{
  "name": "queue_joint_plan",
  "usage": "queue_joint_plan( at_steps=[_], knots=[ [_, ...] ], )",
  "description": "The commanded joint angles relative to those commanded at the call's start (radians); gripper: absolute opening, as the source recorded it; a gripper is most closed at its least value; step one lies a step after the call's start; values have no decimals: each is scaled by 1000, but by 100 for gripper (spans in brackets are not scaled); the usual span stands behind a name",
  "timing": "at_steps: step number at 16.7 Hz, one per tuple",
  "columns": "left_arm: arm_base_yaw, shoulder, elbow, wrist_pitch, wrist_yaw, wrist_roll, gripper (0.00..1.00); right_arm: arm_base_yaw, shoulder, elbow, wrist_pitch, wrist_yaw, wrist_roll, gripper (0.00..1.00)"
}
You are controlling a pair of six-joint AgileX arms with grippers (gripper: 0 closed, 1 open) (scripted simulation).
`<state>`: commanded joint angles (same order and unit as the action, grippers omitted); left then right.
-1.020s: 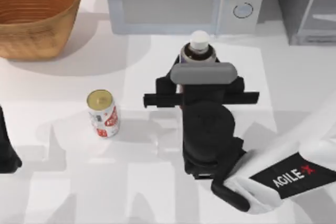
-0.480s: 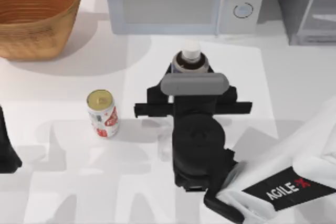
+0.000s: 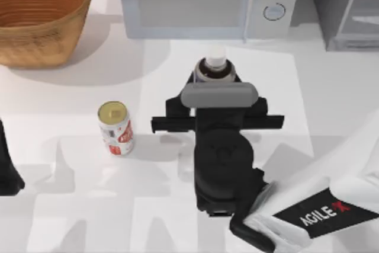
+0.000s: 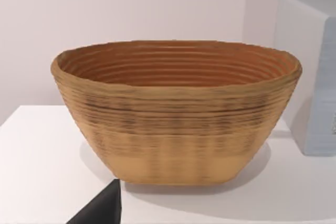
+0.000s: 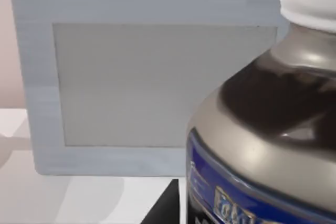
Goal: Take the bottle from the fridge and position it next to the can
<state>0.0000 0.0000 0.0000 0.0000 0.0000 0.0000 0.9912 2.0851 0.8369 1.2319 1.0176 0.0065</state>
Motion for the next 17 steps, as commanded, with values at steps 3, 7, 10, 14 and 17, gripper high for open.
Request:
queue_joint_plan(
  at_steps=[3,7,10,14,17],
  knots=[
    [0,0,0,0,0,0,100,0,0,0,0,0,0,53],
    [0,0,0,0,0,0,100,0,0,0,0,0,0,83],
    [0,0,0,0,0,0,100,0,0,0,0,0,0,100],
    [0,0,0,0,0,0,100,0,0,0,0,0,0,100],
    [0,0,0,0,0,0,100,0,0,0,0,0,0,100]
  ],
)
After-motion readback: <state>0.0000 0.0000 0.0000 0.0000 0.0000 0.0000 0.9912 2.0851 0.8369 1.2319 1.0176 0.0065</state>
